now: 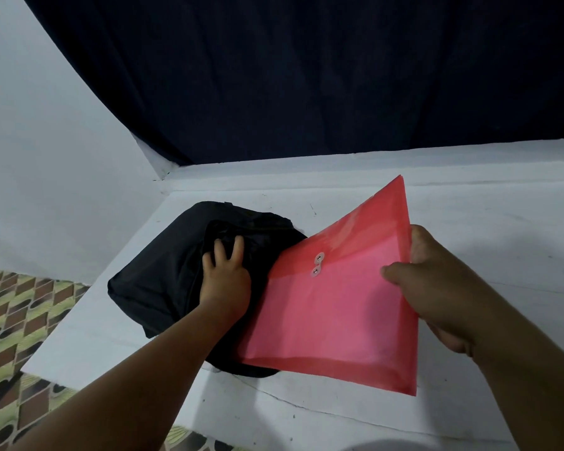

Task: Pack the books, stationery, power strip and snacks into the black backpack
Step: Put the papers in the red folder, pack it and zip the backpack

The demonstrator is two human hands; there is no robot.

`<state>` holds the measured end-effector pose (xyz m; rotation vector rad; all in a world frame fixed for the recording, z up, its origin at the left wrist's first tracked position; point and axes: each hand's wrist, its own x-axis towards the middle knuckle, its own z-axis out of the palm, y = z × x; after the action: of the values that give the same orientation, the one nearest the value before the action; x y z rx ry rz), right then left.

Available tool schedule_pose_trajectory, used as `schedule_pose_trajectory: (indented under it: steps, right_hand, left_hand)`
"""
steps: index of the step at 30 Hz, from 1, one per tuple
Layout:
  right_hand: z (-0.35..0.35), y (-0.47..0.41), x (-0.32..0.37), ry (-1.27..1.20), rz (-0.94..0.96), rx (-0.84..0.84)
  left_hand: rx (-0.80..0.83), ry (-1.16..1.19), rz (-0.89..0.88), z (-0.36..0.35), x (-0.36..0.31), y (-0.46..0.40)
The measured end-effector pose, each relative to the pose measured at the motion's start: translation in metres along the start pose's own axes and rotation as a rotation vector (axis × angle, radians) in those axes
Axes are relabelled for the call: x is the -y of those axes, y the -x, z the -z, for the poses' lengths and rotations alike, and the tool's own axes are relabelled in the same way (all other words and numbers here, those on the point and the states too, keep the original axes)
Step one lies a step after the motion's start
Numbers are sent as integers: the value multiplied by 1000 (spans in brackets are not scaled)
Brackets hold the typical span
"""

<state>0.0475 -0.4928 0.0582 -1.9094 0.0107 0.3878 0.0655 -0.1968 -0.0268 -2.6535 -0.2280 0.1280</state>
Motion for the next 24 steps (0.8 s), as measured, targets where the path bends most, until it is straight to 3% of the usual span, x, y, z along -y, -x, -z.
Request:
schedule_pose_trajectory:
  steps: [12, 24]
  right_hand:
    - [8, -39, 11, -264, -66, 41]
    - [-104, -60, 19, -160, 41, -13]
  left_hand:
    - [-26, 291, -6, 26, 58, -9]
    - [-46, 330, -19, 35, 67, -8]
